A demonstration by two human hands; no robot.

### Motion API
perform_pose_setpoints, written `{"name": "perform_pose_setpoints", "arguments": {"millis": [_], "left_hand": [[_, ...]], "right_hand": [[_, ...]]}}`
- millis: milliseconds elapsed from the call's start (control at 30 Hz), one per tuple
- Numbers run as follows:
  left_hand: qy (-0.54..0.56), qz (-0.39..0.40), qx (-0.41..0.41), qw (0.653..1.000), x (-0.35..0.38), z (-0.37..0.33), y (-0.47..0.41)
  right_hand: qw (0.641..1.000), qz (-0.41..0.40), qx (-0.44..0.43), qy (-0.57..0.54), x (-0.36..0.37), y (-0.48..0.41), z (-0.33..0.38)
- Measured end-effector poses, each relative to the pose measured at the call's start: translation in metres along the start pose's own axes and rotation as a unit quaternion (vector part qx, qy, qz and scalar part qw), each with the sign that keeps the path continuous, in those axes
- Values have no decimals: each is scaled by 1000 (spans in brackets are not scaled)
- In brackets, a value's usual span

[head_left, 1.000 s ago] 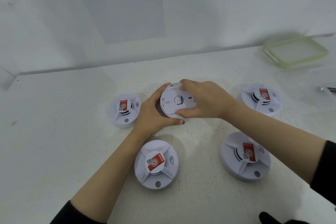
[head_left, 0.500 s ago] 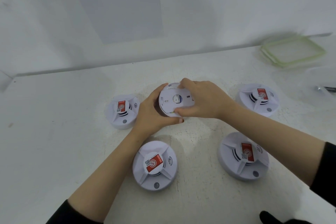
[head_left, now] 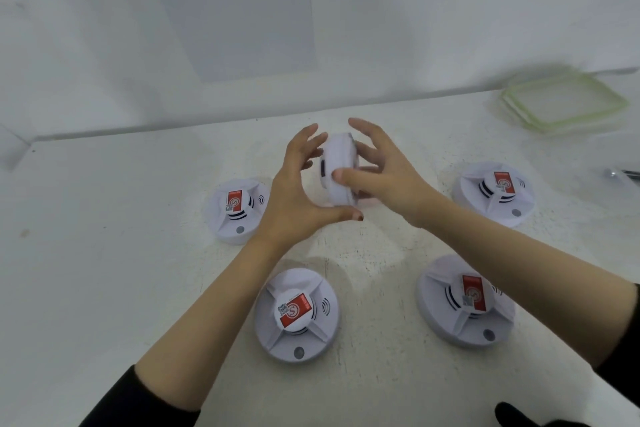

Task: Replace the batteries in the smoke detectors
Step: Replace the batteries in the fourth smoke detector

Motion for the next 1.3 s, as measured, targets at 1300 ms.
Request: {"name": "perform_pose_setpoints", "arguments": {"millis": [1300], "left_hand": [[32,57,-94,993,24,40,7]], "right_hand": [[995,90,43,-8,-22,3,-38]]}}
Point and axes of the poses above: each hand's wrist, its own y-axis away from the middle knuckle, its own x-axis out of the palm, z = x × y, the point moved 9 cm from there along -y, towards the middle knuckle, and after that the axes turned 13 degrees about -y, right-handed, at the moved point
